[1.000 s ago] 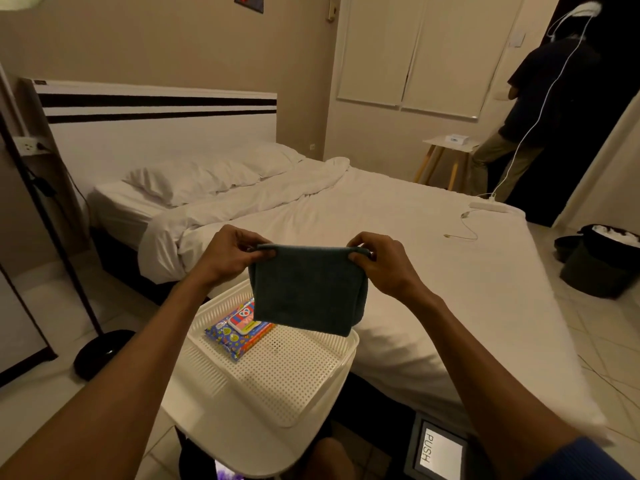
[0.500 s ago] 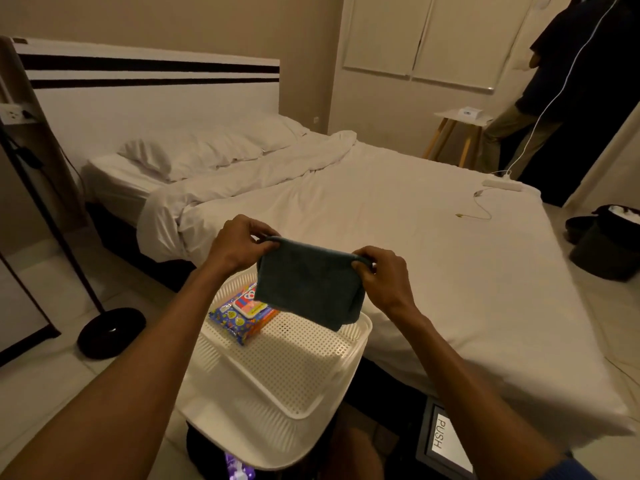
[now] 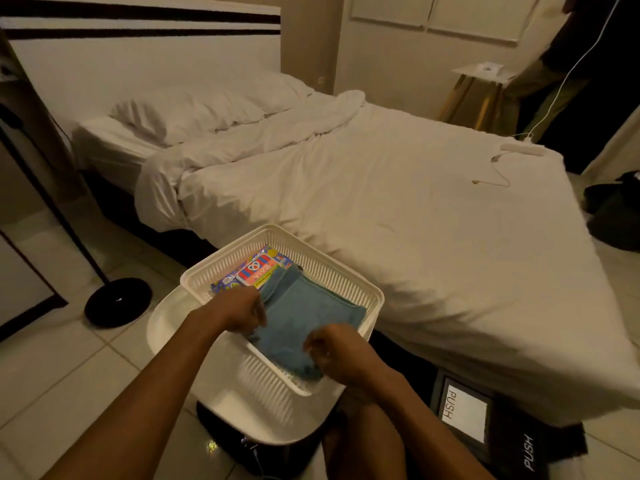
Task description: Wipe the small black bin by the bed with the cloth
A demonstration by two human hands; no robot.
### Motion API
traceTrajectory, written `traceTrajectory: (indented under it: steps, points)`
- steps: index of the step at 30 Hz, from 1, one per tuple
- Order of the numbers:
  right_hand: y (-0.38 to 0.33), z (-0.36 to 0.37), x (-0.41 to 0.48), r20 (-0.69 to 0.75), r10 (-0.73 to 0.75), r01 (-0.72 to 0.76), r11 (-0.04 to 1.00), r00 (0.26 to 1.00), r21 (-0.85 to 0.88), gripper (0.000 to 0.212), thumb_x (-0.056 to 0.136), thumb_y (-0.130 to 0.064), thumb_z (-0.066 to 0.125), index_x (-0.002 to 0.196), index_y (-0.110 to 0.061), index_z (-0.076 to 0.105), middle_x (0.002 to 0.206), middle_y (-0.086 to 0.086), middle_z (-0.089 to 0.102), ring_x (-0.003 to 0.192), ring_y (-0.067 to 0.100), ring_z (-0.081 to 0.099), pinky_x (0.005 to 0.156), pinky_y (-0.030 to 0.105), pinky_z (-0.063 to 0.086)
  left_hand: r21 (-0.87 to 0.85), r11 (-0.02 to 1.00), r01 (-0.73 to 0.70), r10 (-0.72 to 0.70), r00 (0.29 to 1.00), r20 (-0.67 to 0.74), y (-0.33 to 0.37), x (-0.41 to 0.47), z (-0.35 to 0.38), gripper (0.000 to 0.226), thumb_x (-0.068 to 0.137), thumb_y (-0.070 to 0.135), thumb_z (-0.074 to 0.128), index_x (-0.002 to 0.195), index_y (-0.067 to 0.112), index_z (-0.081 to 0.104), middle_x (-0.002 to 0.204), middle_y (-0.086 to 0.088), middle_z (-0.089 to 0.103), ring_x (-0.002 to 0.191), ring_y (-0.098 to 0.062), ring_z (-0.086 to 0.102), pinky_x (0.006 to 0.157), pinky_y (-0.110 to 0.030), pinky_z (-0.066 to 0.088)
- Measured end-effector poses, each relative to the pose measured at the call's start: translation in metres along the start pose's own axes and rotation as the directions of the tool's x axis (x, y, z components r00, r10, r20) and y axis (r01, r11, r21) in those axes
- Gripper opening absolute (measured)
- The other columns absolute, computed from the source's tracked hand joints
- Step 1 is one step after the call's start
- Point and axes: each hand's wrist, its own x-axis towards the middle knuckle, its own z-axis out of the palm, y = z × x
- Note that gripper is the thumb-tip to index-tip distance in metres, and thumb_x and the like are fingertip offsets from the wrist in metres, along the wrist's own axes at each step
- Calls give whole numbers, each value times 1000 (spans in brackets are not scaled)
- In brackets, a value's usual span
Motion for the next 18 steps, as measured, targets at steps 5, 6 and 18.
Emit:
traceTrajectory:
  steps: [5,6,18]
  points:
    - [28,-23,19,-119,95,-118,972,988,-202,23,89,-17,58,107,-16,73,111,7,72,103,25,67,89,34,52,-24,999,38,-40,995,-86,10,11,11,26,82,22,63,104,25,75,107,-2,75,101,-18,68,86,-28,53]
    - [34,-28,23,-123,118,-148,952,985,-267,22,89,-17,59,108,-14,71,113,9,70,104,26,65,91,36,51,-27,998,49,-51,995,-85,12,11,15,25,82,22,63,105,24,75,108,-2,74,103,-18,67,88,-29,53]
    - [65,-59,2,-301,204,-238,968,932,-83,34,97,-30,53,123,-13,66,123,11,67,114,31,61,94,37,48,6,999,54,-51,965,-256,53,16,12,39,93,41,59,127,22,59,127,-6,62,119,-23,57,95,-34,44]
